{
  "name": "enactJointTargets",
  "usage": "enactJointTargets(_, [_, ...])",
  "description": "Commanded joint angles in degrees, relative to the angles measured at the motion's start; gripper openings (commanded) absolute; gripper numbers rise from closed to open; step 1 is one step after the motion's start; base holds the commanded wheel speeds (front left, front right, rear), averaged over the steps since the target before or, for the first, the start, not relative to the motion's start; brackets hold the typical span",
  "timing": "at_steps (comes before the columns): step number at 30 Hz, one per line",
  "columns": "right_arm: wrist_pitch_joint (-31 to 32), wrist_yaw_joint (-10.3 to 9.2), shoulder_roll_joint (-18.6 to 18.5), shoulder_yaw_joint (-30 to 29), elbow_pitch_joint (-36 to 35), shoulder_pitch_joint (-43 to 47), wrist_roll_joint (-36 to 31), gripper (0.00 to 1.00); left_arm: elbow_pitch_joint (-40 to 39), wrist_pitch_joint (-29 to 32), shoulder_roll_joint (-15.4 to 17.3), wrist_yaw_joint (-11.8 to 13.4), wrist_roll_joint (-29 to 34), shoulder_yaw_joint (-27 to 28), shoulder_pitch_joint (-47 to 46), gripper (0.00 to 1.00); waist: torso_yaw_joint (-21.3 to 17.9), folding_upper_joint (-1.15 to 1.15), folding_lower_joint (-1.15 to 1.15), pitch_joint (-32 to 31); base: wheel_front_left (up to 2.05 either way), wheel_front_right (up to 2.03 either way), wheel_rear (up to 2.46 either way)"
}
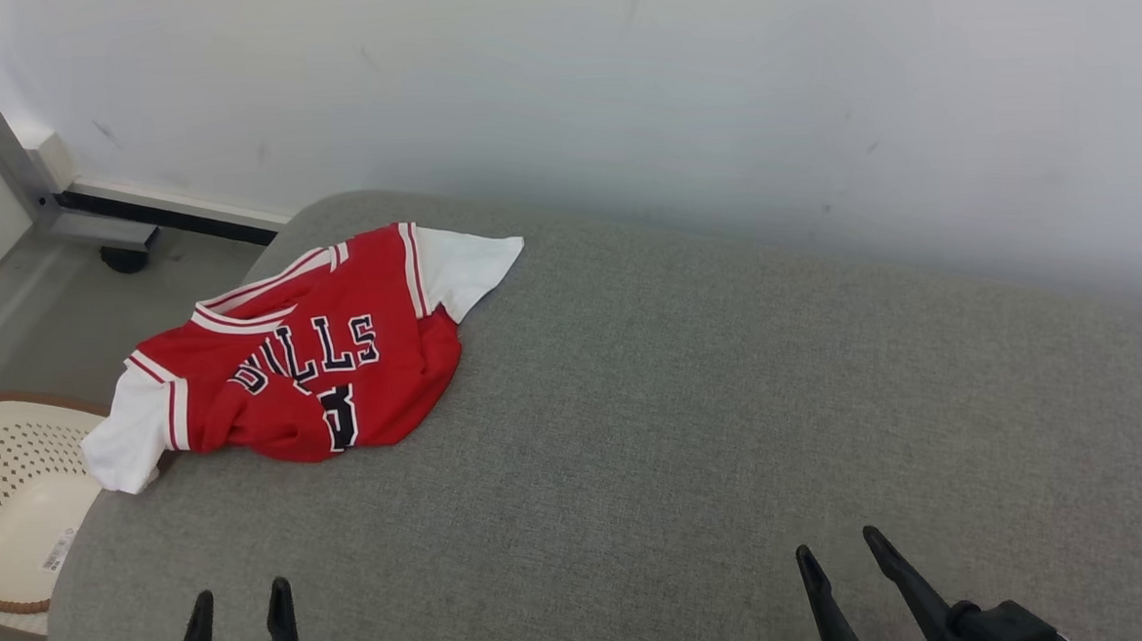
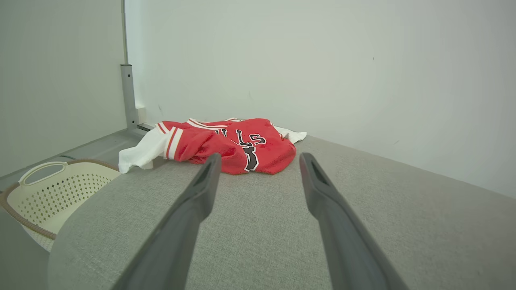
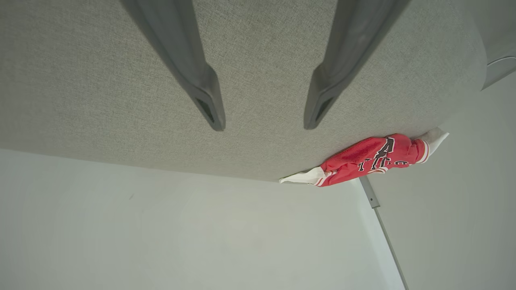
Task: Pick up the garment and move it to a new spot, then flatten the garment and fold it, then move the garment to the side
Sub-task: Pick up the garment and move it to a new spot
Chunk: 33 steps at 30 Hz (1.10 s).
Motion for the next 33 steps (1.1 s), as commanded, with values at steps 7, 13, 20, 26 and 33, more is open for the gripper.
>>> enactJointTargets(7, [-0.1, -0.02, -3.5, 0.8, -0.5, -4.1, -0.6, 1.0, 4.6, 0.1, 0.0, -0.8, -4.7, 0.6, -11.9, 1.0, -0.7, 0.0, 0.0, 7.5, 0.0, 0.0, 0.0])
enactJointTargets(13, [-0.1, -0.02, -5.7, 1.1, -0.8, -6.7, -0.7, 1.0, 10.8, 0.1, 0.2, -2.3, -5.1, 1.7, -22.5, 1.0, -1.2, 0.0, 0.0, 12.2, 0.0, 0.0, 0.0])
enactJointTargets(20, [-0.1, -0.02, -9.1, 1.2, -1.3, -9.4, -0.9, 1.0, 21.4, 0.1, 2.9, -3.7, -5.6, 2.5, -36.3, 1.0, -2.2, 0.0, 0.0, 17.4, 0.0, 0.0, 0.0])
enactJointTargets(26, [-0.1, -0.02, -11.9, 0.9, -2.1, -12.1, -1.0, 1.0, 32.1, 4.4, 6.8, -4.2, -7.2, 3.1, -49.2, 1.0, -3.9, 0.0, 0.0, 22.7, 0.0, 0.0, 0.0])
enactJointTargets(33, [0.0, -0.03, -13.9, -0.2, -3.2, -14.1, -1.4, 1.0, 46.5, 15.1, 10.9, -3.8, -10.8, 4.7, -63.0, 1.0, -6.0, 0.0, 0.0, 28.3, 0.0, 0.0, 0.0])
